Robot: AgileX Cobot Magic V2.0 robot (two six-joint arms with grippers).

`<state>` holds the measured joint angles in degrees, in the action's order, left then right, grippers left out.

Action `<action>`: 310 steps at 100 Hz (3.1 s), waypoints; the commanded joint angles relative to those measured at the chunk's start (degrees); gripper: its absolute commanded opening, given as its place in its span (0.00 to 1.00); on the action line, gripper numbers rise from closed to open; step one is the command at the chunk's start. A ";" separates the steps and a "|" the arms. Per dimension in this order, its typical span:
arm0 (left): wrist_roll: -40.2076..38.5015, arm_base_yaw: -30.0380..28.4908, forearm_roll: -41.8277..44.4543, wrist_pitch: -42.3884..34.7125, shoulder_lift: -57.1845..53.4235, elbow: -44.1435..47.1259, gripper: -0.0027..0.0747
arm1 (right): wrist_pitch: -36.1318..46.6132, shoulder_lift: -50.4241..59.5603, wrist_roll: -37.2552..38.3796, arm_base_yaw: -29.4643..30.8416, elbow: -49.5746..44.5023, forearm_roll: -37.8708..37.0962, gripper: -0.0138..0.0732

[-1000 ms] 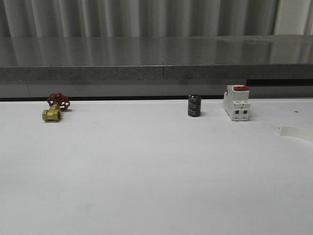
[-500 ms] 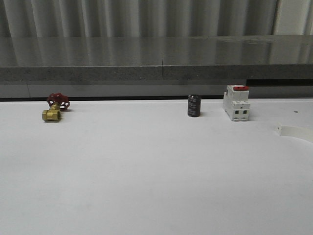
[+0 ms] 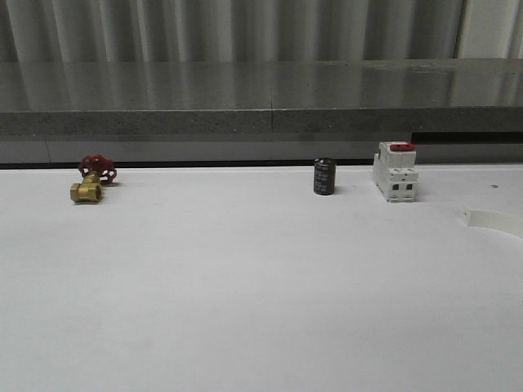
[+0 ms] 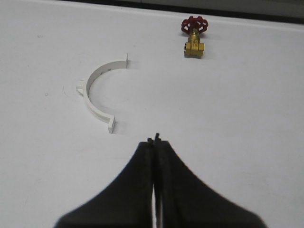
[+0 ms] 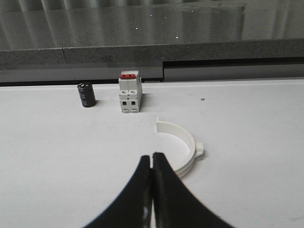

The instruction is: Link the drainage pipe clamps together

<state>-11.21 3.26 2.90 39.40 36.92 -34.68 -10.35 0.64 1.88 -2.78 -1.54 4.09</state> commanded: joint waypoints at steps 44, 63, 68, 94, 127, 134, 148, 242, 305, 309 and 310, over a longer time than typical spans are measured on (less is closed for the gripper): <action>-0.06 0.03 -0.06 1.62 6.59 -2.43 0.28 | 4.81 1.13 -0.20 -0.18 0.85 -0.03 0.08; -0.06 0.03 -0.06 1.35 6.59 -2.43 0.73 | 4.81 1.13 -0.20 -0.18 0.85 -0.03 0.08; -0.06 0.03 -0.79 0.66 6.59 -2.43 0.76 | 4.81 1.13 -0.20 -0.18 0.85 -0.03 0.08; -0.06 -0.42 -2.90 -0.04 8.04 -3.46 0.75 | 4.81 1.13 -0.20 -0.18 0.85 -0.03 0.08; 5.71 -6.16 -2.47 1.61 24.84 -14.62 0.75 | 4.81 1.13 -0.20 -0.18 0.85 -0.03 0.08; 8.71 -7.41 -2.90 1.61 28.68 -16.97 0.75 | 4.81 1.13 -0.20 -0.18 0.85 -0.03 0.08; 10.75 -10.18 -2.90 1.83 36.11 -21.20 0.75 | 4.81 1.13 -0.20 -0.18 0.85 -0.03 0.08; 23.76 -15.39 -2.39 -2.36 69.62 -40.16 0.75 | 4.81 1.13 -0.20 -0.18 0.85 -0.03 0.08; 25.40 -15.42 -2.25 -3.75 74.12 -41.34 0.75 | 4.81 1.13 -0.20 -0.18 0.85 -0.03 0.08; 25.40 -15.52 -2.50 -3.75 74.40 -41.34 0.75 | 4.81 1.13 -0.20 -0.18 0.85 -0.03 0.08; 25.40 -15.66 -2.50 -3.75 74.57 -41.34 0.75 | 4.81 1.13 -0.20 -0.18 0.85 -0.03 0.08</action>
<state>13.98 -12.03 0.72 37.38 113.48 -74.38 -10.35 0.64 1.88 -2.78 -1.54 4.09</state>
